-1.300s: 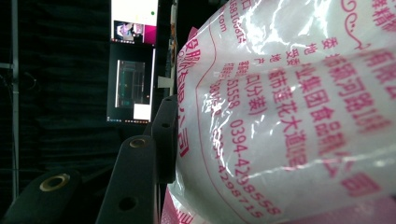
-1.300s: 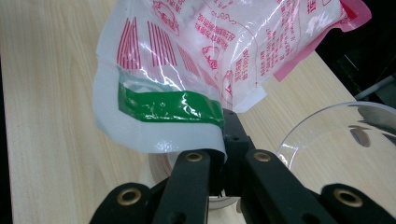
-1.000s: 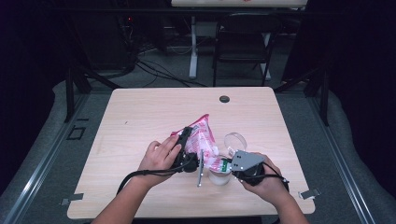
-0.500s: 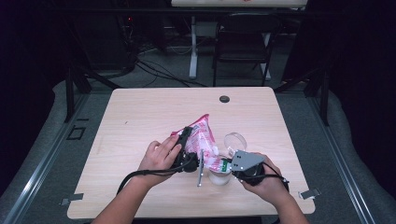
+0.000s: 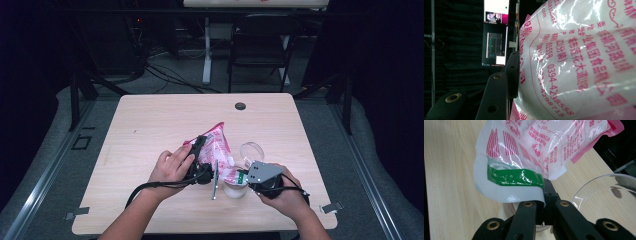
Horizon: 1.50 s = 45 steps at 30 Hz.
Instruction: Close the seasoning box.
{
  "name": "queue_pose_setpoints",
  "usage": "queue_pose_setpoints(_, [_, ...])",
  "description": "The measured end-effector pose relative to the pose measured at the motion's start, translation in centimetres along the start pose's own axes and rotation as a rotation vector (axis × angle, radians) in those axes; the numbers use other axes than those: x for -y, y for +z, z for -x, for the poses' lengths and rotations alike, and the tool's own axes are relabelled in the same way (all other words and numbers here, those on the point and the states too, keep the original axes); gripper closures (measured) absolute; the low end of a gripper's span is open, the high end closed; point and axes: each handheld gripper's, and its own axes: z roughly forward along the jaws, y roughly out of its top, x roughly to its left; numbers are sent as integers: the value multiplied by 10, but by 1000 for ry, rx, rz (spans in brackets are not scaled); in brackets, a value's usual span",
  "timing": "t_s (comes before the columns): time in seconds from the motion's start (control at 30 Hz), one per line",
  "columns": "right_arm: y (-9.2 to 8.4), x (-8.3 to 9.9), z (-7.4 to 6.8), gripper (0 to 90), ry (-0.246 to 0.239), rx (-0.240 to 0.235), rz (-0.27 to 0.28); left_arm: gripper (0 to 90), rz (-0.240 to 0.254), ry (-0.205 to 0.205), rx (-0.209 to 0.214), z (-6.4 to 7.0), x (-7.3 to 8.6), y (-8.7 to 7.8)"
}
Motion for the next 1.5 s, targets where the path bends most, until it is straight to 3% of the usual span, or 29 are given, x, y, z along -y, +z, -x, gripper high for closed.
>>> queue_pose_setpoints(1.5, [-2, 0, 1, 900, 1, 12, 0, 610, 8, 9, -17, -5, -2, -1])
